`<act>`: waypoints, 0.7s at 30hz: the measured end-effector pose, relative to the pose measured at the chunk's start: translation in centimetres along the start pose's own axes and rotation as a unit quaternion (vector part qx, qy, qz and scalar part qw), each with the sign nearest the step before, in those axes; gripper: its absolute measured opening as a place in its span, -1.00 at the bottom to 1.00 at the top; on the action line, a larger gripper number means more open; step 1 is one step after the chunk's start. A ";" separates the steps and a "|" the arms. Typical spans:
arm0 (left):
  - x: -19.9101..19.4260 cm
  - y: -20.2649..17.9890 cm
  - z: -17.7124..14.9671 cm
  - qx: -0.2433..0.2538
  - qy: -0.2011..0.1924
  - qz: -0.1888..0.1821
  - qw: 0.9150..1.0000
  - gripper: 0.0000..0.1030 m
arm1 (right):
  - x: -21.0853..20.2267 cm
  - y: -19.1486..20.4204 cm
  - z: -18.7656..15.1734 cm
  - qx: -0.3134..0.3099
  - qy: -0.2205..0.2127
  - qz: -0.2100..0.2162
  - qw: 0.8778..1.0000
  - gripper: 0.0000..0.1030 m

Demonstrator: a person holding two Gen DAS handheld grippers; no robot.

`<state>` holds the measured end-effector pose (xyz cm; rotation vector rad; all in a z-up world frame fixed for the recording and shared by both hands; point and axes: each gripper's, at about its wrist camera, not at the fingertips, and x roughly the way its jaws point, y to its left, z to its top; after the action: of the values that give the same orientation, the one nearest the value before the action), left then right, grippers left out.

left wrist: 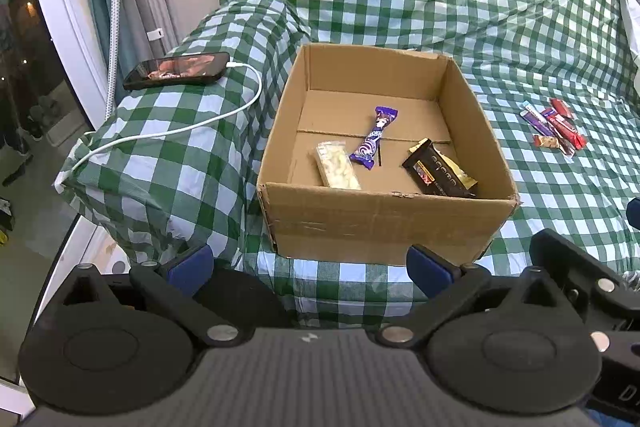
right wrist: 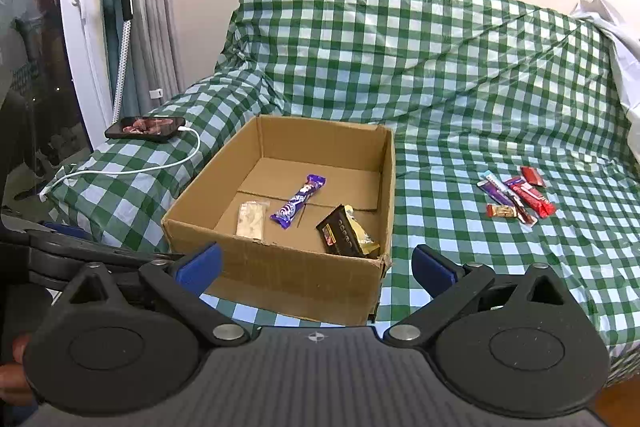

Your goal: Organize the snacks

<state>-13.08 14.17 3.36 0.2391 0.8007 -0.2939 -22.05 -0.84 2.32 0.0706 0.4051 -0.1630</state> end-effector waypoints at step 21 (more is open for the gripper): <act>-1.4 0.8 -0.4 -0.009 -0.011 0.002 1.000 0.99 | -1.3 0.9 -0.2 -0.012 -0.014 -0.001 1.000 0.99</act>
<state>-13.99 15.26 4.13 0.2207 0.7801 -0.2853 -23.12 0.28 2.70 0.0445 0.3782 -0.1604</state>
